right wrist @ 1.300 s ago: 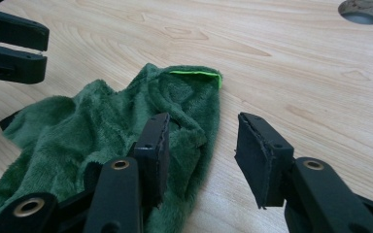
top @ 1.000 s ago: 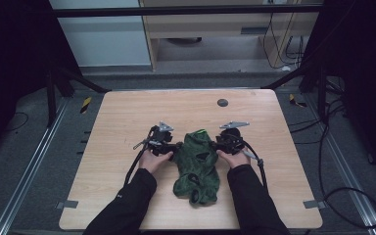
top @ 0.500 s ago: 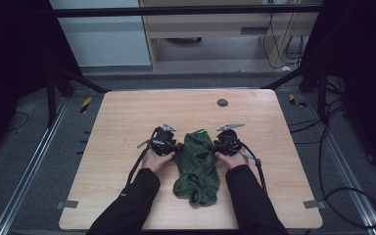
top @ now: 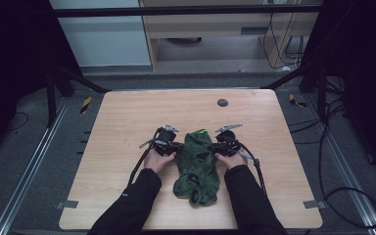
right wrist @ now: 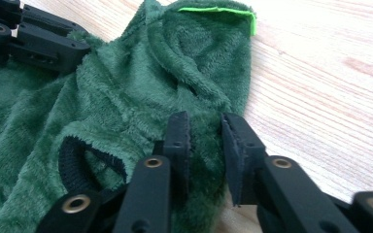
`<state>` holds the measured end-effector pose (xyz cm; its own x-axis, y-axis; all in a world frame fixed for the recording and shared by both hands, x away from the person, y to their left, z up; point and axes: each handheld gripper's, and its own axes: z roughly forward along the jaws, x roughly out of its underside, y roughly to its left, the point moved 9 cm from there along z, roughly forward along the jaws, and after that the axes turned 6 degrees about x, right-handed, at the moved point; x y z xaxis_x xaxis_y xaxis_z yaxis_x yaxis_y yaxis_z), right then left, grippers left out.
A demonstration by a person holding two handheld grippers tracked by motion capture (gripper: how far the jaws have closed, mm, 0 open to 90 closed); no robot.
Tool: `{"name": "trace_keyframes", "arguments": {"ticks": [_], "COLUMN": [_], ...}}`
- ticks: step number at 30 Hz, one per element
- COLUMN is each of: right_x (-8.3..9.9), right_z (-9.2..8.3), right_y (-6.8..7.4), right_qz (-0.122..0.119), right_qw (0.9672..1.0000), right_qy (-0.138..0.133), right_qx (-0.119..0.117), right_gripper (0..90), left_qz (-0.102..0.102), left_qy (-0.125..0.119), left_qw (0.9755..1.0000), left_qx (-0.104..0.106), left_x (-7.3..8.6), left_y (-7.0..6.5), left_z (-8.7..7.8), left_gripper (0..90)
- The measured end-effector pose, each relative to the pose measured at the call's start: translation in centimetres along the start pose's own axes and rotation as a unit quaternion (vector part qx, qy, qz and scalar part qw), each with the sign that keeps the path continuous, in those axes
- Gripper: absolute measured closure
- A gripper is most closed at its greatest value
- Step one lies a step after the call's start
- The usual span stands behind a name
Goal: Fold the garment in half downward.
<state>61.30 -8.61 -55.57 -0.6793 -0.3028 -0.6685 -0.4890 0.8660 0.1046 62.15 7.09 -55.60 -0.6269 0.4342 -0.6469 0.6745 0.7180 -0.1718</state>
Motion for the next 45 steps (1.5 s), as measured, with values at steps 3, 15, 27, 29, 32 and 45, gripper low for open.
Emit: {"name": "trace_keyframes", "arguments": {"ticks": [3, 15, 27, 29, 32, 45], "right_x": [-0.1, -0.3, -1.5, -1.8, -2.3, -3.2], "right_z": [0.1, 0.0, -1.2, -1.5, -2.1, -5.2], "right_y": [0.1, 0.3, 0.6, 0.8, 1.1, 2.0], "right_qz": [0.000, 0.000, -0.010, -0.014, -0.020, -0.036], "right_qw": [1.0000, 0.9999, 0.9999, 0.9998, 0.9994, 0.9971], "right_qy": [0.005, 0.014, -0.008, -0.014, -0.027, -0.064], "right_qx": [0.000, 0.004, -0.002, -0.003, -0.005, -0.018], "right_gripper": [78.9, 85.2, 86.0, 86.0, 86.0, 85.9], "left_qz": [0.003, 0.003, 0.017, 0.022, 0.031, 0.062], "left_qy": [0.002, 0.007, -0.008, -0.014, -0.022, -0.046], "left_qw": [1.0000, 1.0000, 0.9998, 0.9997, 0.9993, 0.9970], "left_qx": [-0.002, 0.001, 0.002, 0.003, 0.002, -0.002], "left_x": [0.0, -0.1, -1.3, -1.7, -2.2, -2.7], "left_y": [-0.1, -0.2, -0.9, -1.1, -1.5, -3.3], "left_z": [0.0, -0.3, -1.8, -2.3, -3.1, -5.7], "left_gripper": [81.2, 83.4, 83.8, 83.8, 83.8, 83.8]}}
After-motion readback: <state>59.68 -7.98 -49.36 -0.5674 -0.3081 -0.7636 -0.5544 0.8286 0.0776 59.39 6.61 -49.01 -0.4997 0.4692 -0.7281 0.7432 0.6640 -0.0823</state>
